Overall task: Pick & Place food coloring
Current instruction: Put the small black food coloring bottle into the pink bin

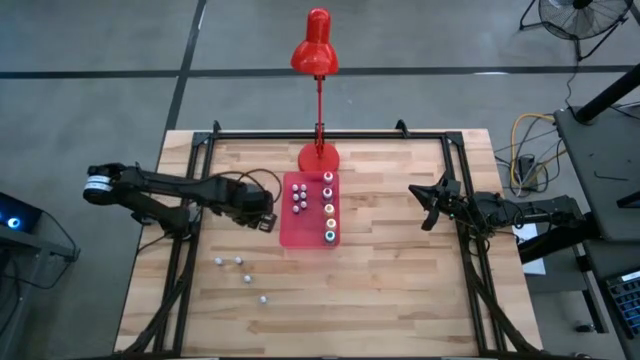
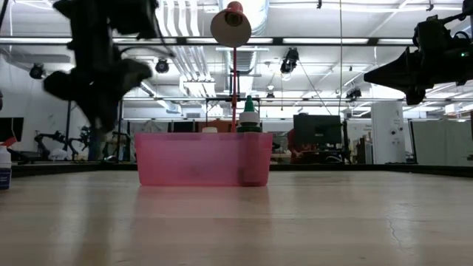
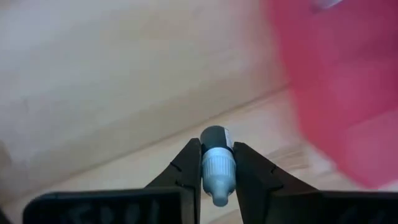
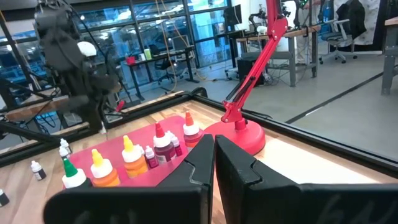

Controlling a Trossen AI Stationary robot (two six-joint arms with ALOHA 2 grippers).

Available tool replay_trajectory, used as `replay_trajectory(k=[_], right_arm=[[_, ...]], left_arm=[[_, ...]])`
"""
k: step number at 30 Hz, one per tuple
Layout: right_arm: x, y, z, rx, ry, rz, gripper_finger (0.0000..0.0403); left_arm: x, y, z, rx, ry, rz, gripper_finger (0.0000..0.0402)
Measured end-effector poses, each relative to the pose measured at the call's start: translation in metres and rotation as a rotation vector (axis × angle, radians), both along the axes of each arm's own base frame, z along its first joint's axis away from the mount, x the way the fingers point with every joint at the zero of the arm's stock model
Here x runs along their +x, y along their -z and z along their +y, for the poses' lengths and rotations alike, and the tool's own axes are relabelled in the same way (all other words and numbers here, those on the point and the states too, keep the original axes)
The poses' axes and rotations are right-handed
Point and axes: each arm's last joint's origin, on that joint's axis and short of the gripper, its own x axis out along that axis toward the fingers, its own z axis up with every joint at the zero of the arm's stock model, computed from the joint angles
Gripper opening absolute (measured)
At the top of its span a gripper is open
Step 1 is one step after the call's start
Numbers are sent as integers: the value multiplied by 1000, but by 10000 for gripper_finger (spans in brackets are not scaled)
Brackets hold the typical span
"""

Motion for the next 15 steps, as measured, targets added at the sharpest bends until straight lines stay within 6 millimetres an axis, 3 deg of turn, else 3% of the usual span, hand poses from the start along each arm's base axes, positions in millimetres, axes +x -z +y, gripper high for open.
replay_trajectory(k=[9,15], right_arm=[[0,0,0,0,-1,0,9],[0,0,0,0,0,0,9]], left_arm=[[22,-52,3,102,176,-81,41],[49,-70,5,163,390,-54,41]])
